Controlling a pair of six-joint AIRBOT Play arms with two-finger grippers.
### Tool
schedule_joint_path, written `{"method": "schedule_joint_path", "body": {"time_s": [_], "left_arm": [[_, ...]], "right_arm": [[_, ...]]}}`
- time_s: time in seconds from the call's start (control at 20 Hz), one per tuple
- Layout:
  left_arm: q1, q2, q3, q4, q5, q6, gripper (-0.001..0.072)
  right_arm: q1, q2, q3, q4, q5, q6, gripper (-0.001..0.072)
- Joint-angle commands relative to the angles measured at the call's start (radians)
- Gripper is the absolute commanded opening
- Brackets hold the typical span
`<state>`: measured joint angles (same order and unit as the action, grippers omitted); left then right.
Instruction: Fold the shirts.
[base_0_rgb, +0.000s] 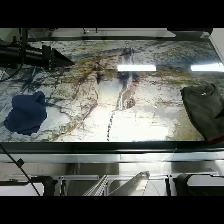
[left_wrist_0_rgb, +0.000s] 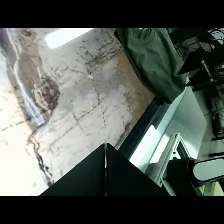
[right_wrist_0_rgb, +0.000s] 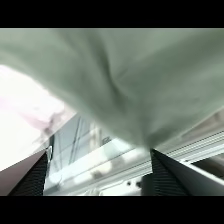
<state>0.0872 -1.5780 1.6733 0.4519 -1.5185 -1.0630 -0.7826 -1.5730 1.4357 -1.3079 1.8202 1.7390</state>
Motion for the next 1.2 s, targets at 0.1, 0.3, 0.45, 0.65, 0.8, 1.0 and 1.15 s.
{"method": "schedule_joint_path", "body": {"time_s": [0.1,0.3,0.45,0.65,0.8,1.0,1.15], "left_arm": [[0.0,0.0,0.0,-0.001,0.0,0.0,0.0015],[0.001,0.0,0.001,-0.005,0.009,0.0,0.0015],[0.012,0.009,0.002,-0.003,0.035,-0.016,0.0006],[0.037,0.092,-0.02,0.0,0.025,-0.047,0.0005],[0.016,0.227,-0.201,0.002,0.027,-0.037,0.0006],[-0.051,0.431,-0.572,0.002,0.075,0.008,0.0006],[-0.1,0.554,-0.776,0.01,0.137,0.006,0.0006]], "right_arm": [[0.016,0.02,-0.001,0.335,0.025,-0.024,0.0663],[0.091,0.025,0.0,0.503,0.01,-0.115,0.0014],[0.164,0.054,-0.001,0.581,-0.044,-0.213,0.0014],[0.308,0.28,-0.07,0.594,-0.225,-0.331,0.0014],[0.497,0.507,-0.251,0.594,-0.344,-0.398,0.0014],[0.791,0.714,-0.516,0.594,-0.509,-0.405,0.0014],[0.93,0.743,-0.614,0.592,-0.608,-0.405,0.0014]]}}
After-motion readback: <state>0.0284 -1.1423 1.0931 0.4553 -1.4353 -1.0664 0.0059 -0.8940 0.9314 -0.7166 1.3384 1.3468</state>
